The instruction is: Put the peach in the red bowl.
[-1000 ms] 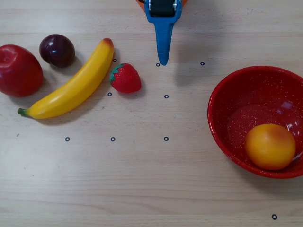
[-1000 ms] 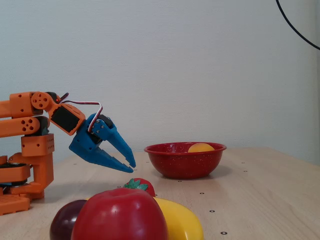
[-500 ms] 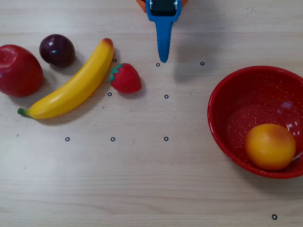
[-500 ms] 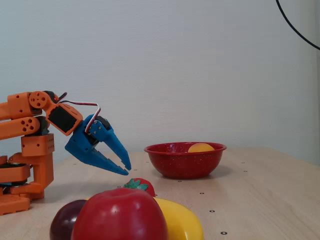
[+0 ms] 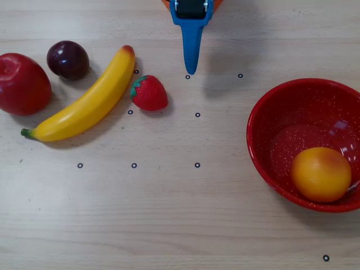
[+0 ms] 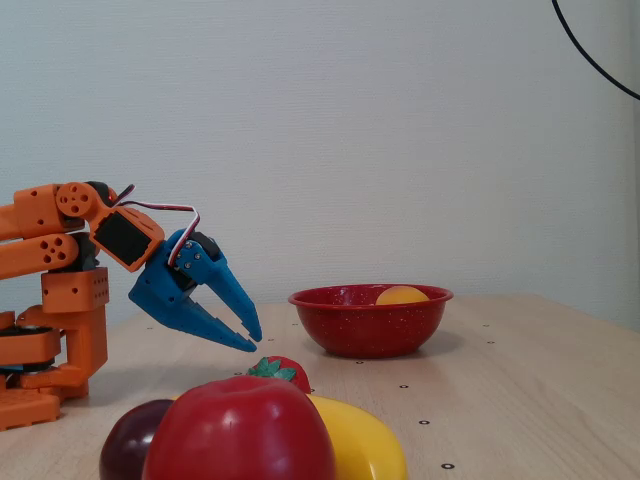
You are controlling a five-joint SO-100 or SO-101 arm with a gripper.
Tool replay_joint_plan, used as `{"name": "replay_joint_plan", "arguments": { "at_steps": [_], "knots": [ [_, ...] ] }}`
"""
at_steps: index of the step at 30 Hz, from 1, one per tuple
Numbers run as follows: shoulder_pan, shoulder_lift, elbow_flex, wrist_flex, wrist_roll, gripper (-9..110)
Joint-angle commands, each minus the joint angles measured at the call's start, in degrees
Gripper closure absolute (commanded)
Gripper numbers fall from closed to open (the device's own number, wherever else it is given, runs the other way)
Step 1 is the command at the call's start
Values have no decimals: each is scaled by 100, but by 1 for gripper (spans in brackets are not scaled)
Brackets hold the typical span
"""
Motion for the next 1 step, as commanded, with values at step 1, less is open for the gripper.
{"name": "replay_joint_plan", "arguments": {
  "at_steps": [1],
  "knots": [
    [-79, 53, 26, -44, 35, 101]
  ]
}}
